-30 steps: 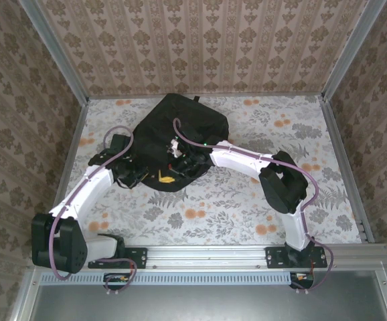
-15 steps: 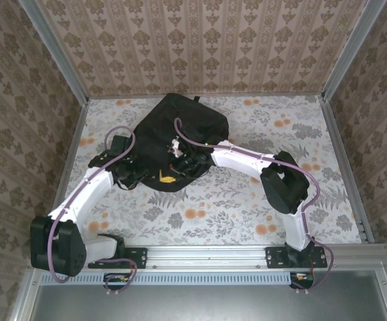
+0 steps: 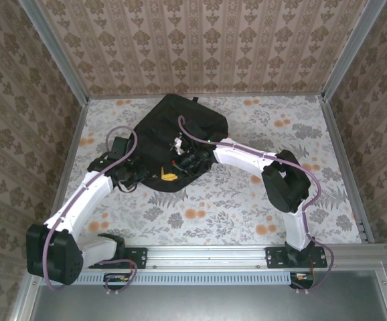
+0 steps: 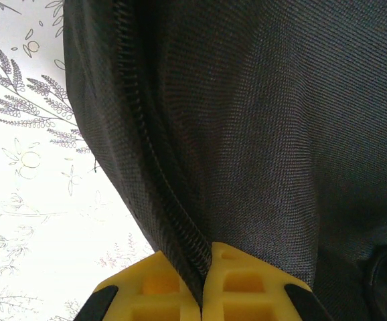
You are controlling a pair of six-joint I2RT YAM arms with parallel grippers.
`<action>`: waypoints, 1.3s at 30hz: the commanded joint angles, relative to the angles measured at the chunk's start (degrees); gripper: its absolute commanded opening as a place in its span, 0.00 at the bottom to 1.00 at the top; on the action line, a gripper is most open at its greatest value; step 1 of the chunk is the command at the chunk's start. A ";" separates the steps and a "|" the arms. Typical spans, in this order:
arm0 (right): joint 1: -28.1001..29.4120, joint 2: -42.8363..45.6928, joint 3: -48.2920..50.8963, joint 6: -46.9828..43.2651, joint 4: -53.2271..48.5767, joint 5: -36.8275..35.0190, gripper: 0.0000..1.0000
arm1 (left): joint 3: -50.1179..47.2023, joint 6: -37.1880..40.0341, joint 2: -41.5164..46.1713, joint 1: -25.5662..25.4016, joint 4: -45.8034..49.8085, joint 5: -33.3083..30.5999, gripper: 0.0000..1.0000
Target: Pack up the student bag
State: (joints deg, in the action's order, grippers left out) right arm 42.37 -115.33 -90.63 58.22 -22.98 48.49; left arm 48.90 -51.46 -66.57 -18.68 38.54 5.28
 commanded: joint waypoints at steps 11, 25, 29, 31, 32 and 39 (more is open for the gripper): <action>-1.46 -1.08 -3.13 -0.96 3.11 0.37 0.01 | 0.19 1.96 0.64 -3.12 -1.20 -1.56 0.00; -1.20 -2.38 -3.32 -1.96 1.22 0.05 0.26 | -0.60 1.63 -0.01 -3.12 -2.42 -0.49 0.00; -1.06 -3.13 -3.39 -1.97 1.33 -0.09 0.30 | -0.73 1.54 0.03 -3.16 -2.42 -0.36 0.00; -0.86 -3.57 -3.54 -2.12 1.25 -0.14 0.31 | -0.72 1.54 0.10 -3.12 -2.33 -0.31 0.00; -0.80 -3.72 -3.59 -2.18 1.21 -0.15 0.31 | -0.69 1.50 0.12 -3.12 -2.34 -0.35 0.00; -2.41 -1.80 -6.59 -9.52 -5.09 -6.32 0.35 | -1.27 2.81 -0.07 -3.38 -2.77 -0.27 0.00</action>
State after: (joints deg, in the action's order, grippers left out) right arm 41.23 -118.04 -94.21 53.58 -23.81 46.28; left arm 47.83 -51.09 -66.78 -21.69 37.65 5.28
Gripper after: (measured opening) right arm 0.351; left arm 0.045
